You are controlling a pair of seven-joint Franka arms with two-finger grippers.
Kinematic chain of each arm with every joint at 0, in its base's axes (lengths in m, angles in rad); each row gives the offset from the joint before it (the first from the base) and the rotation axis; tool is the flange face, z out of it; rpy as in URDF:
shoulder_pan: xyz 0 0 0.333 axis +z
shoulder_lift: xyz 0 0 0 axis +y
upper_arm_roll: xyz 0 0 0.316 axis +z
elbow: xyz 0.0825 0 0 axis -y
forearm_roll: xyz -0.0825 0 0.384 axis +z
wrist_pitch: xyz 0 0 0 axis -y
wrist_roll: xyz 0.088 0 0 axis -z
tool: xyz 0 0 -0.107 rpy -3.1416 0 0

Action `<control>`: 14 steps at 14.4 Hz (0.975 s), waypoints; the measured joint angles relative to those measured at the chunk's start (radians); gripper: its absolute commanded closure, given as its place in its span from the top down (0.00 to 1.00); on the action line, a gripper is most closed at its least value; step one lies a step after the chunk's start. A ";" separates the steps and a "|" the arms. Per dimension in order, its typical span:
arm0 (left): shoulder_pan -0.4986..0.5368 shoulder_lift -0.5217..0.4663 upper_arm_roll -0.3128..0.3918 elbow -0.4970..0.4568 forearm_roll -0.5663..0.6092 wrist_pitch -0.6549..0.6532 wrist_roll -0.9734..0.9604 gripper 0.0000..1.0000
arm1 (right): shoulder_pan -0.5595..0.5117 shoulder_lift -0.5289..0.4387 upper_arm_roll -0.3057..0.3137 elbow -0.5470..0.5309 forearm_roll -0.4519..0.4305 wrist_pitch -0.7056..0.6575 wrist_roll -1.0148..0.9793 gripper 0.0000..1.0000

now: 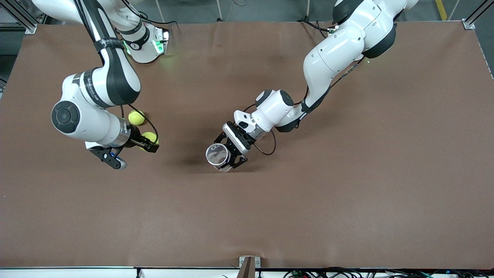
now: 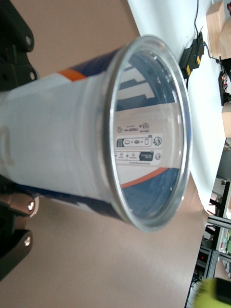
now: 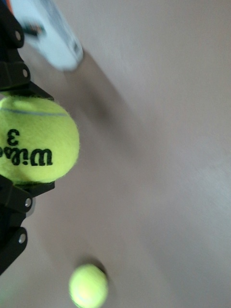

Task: Insert tennis ball vertically with right arm
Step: 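Move the held ball with the right gripper over the tube opening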

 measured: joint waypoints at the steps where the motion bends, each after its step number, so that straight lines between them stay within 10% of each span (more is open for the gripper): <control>1: -0.002 0.015 -0.001 0.001 0.000 0.026 0.000 0.59 | 0.016 0.000 0.000 0.015 0.030 -0.001 0.053 0.00; 14: 0.000 0.020 0.001 0.004 0.000 0.040 0.000 0.60 | 0.199 0.161 0.000 0.290 0.100 0.016 0.612 0.00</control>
